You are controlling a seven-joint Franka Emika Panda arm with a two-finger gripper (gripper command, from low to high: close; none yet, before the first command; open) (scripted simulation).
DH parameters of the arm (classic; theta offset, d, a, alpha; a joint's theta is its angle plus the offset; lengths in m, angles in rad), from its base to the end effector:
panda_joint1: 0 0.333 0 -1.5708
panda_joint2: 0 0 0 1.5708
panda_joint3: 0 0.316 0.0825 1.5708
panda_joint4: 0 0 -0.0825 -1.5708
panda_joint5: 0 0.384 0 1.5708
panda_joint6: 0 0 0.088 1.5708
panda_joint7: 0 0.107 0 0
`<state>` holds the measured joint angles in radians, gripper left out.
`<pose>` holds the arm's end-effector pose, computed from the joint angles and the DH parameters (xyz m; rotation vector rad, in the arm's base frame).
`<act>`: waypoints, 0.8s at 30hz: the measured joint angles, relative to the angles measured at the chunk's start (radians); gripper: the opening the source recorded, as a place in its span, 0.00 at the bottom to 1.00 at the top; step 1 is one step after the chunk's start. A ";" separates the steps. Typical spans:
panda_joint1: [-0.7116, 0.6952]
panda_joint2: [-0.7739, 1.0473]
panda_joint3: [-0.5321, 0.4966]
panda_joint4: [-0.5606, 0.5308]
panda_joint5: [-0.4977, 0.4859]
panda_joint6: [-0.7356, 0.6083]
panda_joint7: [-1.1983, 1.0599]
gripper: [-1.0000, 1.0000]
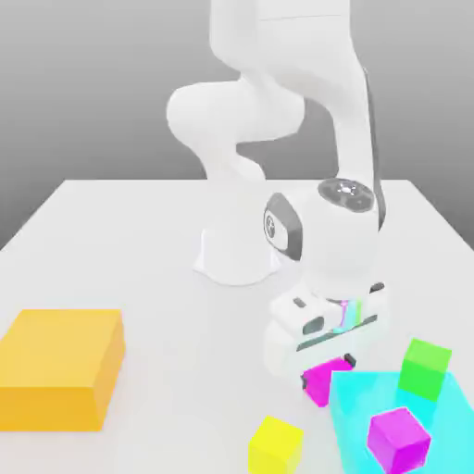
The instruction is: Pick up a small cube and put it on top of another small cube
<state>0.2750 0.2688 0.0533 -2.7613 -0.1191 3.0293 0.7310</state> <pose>0.3520 0.1316 0.1365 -3.1086 0.4480 0.0001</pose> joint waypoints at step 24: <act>-0.062 -0.146 0.073 0.414 0.102 -0.561 -0.395 0.00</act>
<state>0.2125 0.1226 0.1265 -2.3477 -0.0175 2.4685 0.3360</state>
